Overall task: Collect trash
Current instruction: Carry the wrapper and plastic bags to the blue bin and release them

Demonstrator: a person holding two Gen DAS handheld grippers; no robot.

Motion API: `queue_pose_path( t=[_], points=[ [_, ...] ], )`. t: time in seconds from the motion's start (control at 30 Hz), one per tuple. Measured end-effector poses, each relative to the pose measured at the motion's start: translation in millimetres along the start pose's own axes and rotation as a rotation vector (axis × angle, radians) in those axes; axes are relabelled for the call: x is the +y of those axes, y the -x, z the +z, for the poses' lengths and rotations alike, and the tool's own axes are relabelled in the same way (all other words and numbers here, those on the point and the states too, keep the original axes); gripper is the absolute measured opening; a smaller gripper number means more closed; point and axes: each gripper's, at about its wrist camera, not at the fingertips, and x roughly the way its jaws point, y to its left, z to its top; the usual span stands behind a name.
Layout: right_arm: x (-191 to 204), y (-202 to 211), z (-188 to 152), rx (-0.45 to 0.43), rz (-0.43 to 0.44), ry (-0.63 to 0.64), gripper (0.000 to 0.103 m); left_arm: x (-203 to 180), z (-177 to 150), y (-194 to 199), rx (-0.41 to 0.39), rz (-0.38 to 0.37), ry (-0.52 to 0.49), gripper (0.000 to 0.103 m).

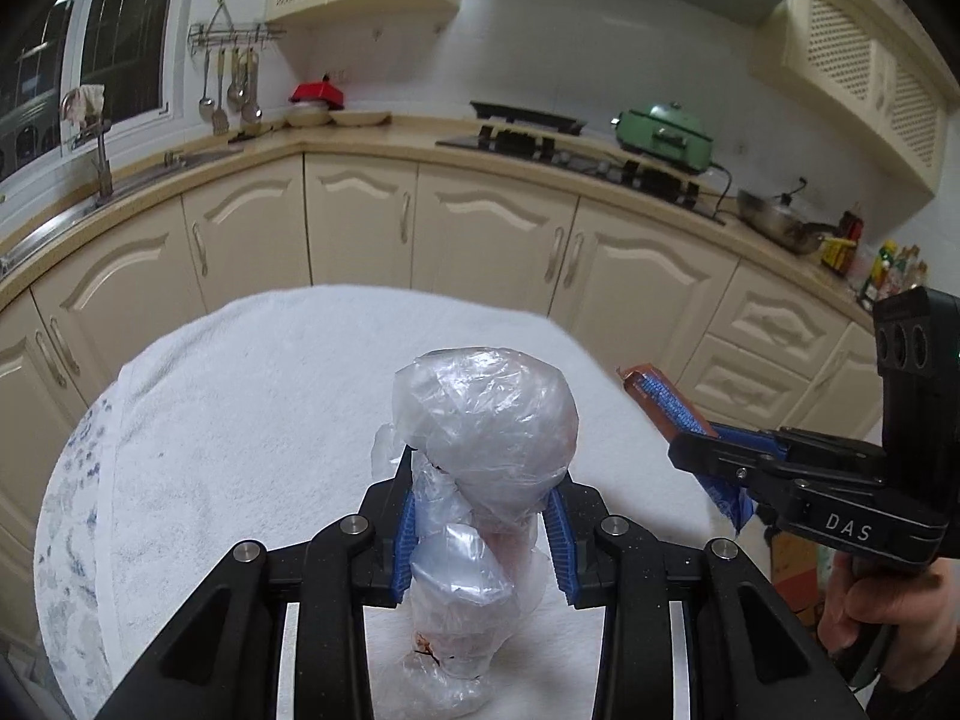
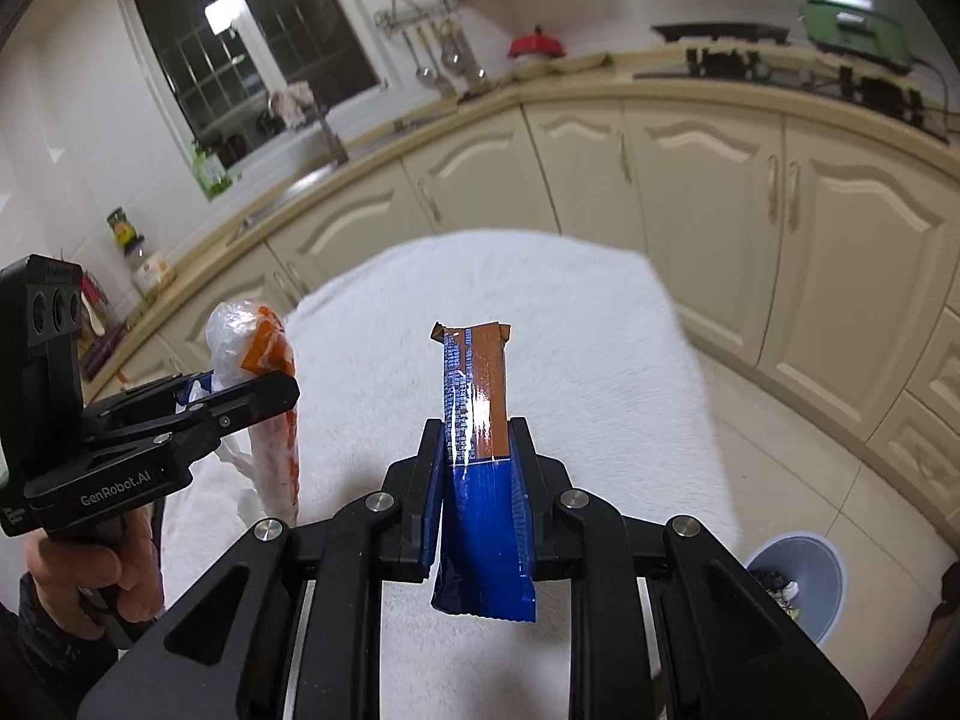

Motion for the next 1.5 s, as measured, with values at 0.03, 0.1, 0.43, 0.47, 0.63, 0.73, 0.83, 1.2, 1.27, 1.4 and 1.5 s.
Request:
queue_pose_path(
  t=[0.03,0.1,0.43,0.47,0.63,0.73,0.83,1.2,1.27,1.4,1.5],
  points=[
    [-1.8,7.2,0.2,-0.011,0.001,-0.004,0.020,-4.7,-4.5,9.8,-0.013,-0.005,-0.005,0.032],
    [-5.2,24.1,1.0,-0.038,-0.004,-0.009,0.020,-14.9,-12.9,27.0,-0.040,-0.019,-0.016,0.032],
    [-34.2,101.8,-3.0,-0.161,-0.098,-0.042,0.020,-61.2,-27.2,63.4,-0.128,-0.134,-0.077,0.032],
    [-38.3,109.1,-4.7,-0.171,-0.109,-0.049,0.020,-65.9,-27.2,64.5,-0.135,-0.148,-0.084,0.032],
    [-61.0,144.1,-13.7,-0.219,-0.169,-0.091,0.020,-80.7,-21.7,55.3,-0.153,-0.220,-0.124,0.032],
    [-77.5,165.0,-18.8,-0.248,-0.213,-0.123,0.020,-90.2,-14.8,41.2,-0.154,-0.252,-0.139,0.032],
    [-94.5,185.2,-23.4,-0.275,-0.251,-0.159,0.020,-102.5,-10.0,29.7,-0.151,-0.287,-0.151,0.032],
    [-157.1,236.8,-39.3,-0.338,-0.384,-0.273,0.020,-169.1,31.5,-47.5,-0.093,-0.394,-0.196,0.032],
    [-167.4,238.0,-41.7,-0.335,-0.400,-0.290,0.020,-180.4,39.1,-65.5,-0.068,-0.406,-0.200,0.032],
    [-192.9,235.2,-47.8,-0.321,-0.417,-0.332,0.020,-204.6,53.7,-106.8,-0.004,-0.418,-0.203,0.032],
    [-213.0,225.2,-52.3,-0.299,-0.423,-0.367,0.020,-221.6,63.7,-143.7,0.057,-0.415,-0.200,0.032]
  ],
)
